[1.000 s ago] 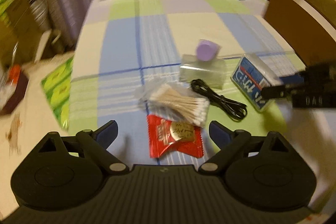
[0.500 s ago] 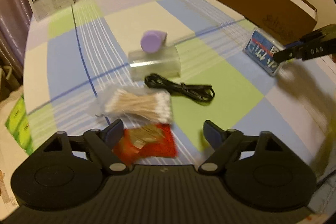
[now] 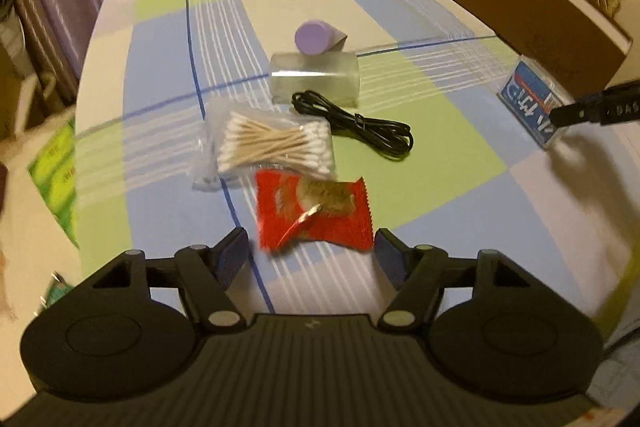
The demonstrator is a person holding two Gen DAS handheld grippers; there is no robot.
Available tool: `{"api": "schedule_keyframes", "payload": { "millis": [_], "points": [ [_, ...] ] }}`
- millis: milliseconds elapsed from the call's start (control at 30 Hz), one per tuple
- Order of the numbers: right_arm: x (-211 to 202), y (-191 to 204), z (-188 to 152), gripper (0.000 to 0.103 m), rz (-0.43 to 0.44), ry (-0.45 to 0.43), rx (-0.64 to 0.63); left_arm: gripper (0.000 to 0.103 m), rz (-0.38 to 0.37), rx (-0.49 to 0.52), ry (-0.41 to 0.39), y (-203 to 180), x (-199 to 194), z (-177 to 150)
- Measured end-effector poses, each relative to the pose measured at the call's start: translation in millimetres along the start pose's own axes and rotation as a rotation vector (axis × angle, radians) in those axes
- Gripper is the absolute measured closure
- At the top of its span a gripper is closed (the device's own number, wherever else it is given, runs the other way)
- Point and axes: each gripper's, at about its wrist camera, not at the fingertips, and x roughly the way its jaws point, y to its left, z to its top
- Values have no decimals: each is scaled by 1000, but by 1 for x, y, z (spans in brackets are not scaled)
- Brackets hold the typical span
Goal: Organize objects
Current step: 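Grasp the clear cotton-swab box with the right tool while the left tool grasps the red snack packet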
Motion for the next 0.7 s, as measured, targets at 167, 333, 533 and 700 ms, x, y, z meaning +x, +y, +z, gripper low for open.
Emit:
{"api": "schedule_keyframes", "payload": {
  "millis": [167, 333, 533, 700],
  "points": [
    [-3, -5, -3, 75, -11, -7, 20, 36, 24, 228, 6, -12, 4, 7],
    [-8, -10, -7, 74, -15, -14, 39, 36, -31, 246, 21, -6, 13, 13],
    [-9, -11, -5, 74, -14, -16, 44, 32, -134, -45, -9, 7, 14, 19],
    [-7, -9, 0, 74, 1, -19, 25, 64, -123, -236, -2, 11, 23, 22]
  ]
}}
